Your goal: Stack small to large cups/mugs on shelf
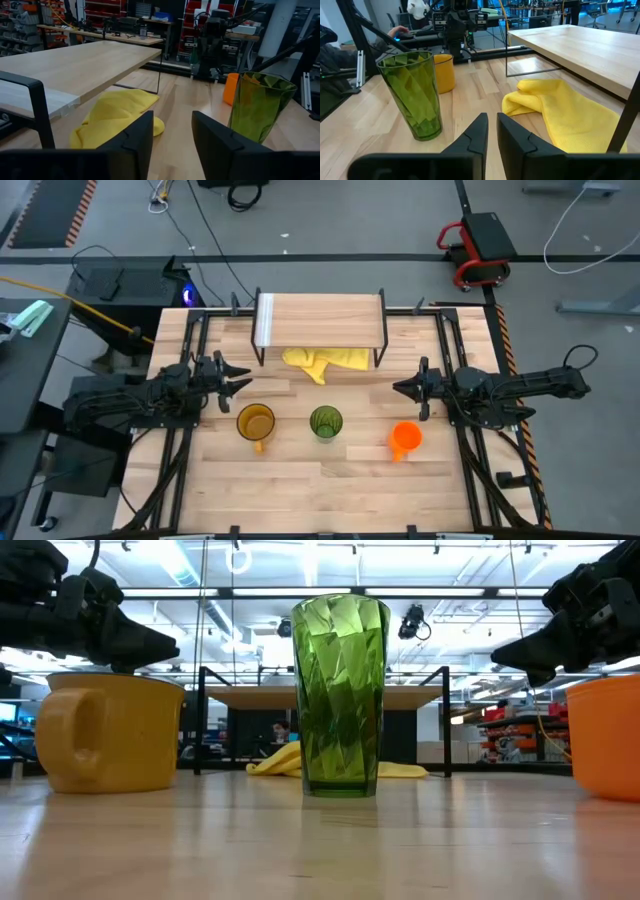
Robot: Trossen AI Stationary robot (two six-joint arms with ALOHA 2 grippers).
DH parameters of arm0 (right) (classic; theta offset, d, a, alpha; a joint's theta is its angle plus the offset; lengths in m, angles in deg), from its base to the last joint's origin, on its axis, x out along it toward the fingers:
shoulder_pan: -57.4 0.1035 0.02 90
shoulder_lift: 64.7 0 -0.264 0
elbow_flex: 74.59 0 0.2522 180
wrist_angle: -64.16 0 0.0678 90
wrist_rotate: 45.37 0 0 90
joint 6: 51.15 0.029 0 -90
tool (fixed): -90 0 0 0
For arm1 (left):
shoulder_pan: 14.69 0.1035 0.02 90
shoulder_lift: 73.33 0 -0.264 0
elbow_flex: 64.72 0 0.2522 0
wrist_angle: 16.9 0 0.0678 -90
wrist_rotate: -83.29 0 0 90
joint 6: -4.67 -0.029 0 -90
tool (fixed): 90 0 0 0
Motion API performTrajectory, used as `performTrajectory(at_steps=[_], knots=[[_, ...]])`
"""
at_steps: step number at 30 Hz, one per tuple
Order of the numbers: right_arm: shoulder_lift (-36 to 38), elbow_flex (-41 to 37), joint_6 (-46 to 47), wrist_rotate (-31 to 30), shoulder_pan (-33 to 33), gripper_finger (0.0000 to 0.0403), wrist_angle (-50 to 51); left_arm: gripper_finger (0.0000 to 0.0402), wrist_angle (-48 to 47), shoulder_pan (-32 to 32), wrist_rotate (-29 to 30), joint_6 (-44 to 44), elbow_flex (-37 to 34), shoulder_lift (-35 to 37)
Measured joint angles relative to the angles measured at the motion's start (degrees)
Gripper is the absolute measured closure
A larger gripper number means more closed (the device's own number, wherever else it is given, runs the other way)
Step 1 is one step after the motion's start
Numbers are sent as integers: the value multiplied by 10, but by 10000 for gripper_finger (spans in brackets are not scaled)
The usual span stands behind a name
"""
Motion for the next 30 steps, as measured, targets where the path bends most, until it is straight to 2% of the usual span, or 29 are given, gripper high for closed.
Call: performTrajectory(at_steps=[12, 30], knots=[[0, 0, 0, 0, 0, 355, 0, 266, 0, 0, 0, 0, 0, 0], [0, 0, 0, 0, 0, 355, 0, 259, 0, 0, 0, 0, 0, 0]])
